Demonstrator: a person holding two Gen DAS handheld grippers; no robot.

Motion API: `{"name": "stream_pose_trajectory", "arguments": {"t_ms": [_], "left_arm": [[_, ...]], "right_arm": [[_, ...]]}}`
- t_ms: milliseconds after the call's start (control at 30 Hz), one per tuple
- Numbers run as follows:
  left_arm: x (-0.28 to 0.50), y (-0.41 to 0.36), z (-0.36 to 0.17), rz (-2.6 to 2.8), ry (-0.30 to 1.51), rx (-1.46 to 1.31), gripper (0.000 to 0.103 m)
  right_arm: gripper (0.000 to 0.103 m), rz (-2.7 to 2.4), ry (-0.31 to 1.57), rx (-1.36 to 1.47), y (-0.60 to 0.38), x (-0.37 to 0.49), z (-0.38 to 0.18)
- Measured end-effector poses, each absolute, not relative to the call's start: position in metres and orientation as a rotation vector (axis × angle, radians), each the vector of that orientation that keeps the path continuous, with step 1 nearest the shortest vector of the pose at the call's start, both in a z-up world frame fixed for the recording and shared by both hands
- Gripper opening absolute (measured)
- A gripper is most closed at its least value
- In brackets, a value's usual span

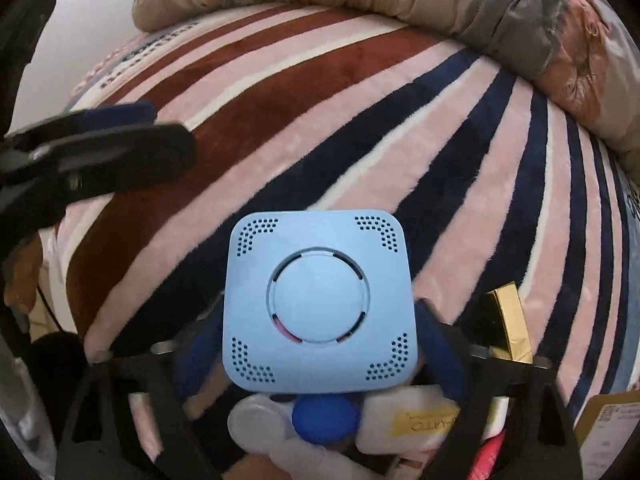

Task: Organize rigid objects
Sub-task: 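Carry the blue case into the cardboard box and open the right tool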

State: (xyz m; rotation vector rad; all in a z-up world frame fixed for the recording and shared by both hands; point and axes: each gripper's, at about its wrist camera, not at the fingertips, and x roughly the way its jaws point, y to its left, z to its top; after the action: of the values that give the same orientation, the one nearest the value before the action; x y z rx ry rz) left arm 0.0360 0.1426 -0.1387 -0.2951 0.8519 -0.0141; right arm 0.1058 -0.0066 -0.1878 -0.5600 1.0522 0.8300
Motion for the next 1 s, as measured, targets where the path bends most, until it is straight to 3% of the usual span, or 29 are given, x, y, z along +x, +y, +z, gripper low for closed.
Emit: {"name": "stream_pose_trajectory", "arguments": {"t_ms": [167, 333, 433, 500, 600, 1000], "left_arm": [[0.033, 0.128, -0.132, -0.206, 0.812, -0.347, 0.102], [0.031, 0.091, -0.093, -0.461, 0.724, -0.393, 0.101], [0.030, 0.062, -0.063, -0.571, 0.694, -0.379, 0.087], [0.030, 0.045, -0.043, -0.629, 0.678, -0.397, 0.065], [0.030, 0.014, -0.013, -0.680, 0.651, -0.348, 0.047], [0.101, -0.171, 0.030, -0.883, 0.790, -0.130, 0.037]], "right_arm": [[0.077, 0.848, 0.973, -0.538, -0.014, 0.089, -0.167], [0.077, 0.941, 0.804, -0.465, -0.040, 0.057, -0.098], [0.077, 0.950, 0.708, -0.432, -0.062, 0.040, -0.062], [0.077, 0.949, 0.670, -0.399, -0.078, 0.034, -0.044], [0.077, 0.917, 0.621, -0.358, -0.107, 0.029, -0.020], [0.077, 0.722, 0.642, -0.090, -0.284, 0.055, 0.023]]}}
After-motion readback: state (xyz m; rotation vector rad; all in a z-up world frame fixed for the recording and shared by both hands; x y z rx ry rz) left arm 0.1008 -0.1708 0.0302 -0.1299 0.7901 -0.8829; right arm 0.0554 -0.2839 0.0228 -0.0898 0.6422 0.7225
